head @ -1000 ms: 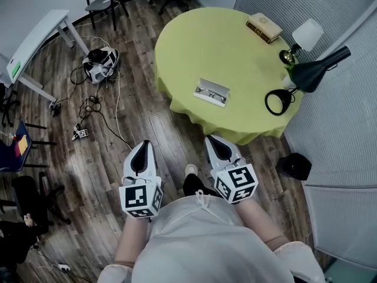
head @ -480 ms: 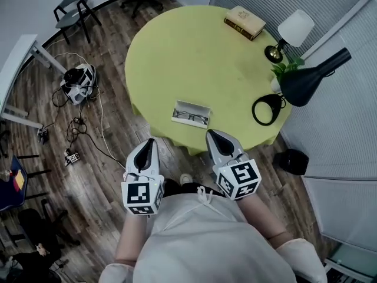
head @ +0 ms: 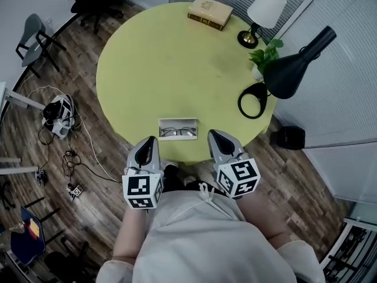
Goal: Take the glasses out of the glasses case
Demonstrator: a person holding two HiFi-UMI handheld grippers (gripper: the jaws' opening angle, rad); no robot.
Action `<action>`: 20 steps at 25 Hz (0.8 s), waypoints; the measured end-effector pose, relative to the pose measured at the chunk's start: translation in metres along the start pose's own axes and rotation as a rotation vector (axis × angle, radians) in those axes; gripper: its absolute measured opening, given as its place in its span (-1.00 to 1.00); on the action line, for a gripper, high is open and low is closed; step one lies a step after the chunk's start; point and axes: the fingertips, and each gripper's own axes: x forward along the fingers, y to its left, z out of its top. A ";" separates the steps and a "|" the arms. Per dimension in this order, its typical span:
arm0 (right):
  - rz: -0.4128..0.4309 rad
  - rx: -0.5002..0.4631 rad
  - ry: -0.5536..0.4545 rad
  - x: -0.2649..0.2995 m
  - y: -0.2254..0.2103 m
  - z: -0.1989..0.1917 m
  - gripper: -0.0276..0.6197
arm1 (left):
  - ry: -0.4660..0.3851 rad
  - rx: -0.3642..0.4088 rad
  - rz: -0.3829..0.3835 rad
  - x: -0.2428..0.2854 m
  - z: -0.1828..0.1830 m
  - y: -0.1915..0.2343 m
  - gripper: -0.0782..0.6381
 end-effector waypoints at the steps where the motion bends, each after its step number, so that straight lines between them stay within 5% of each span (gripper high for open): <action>1: -0.027 0.015 0.003 0.004 -0.004 0.000 -0.92 | 0.005 0.011 -0.035 0.009 0.004 0.002 -0.76; 8: -0.158 0.111 0.070 0.032 -0.018 -0.024 -0.92 | 0.007 0.027 -0.234 0.057 0.005 0.013 -0.76; 20: -0.245 0.139 0.124 0.072 -0.029 -0.081 -0.92 | 0.211 0.169 -0.418 0.112 -0.080 0.003 -0.76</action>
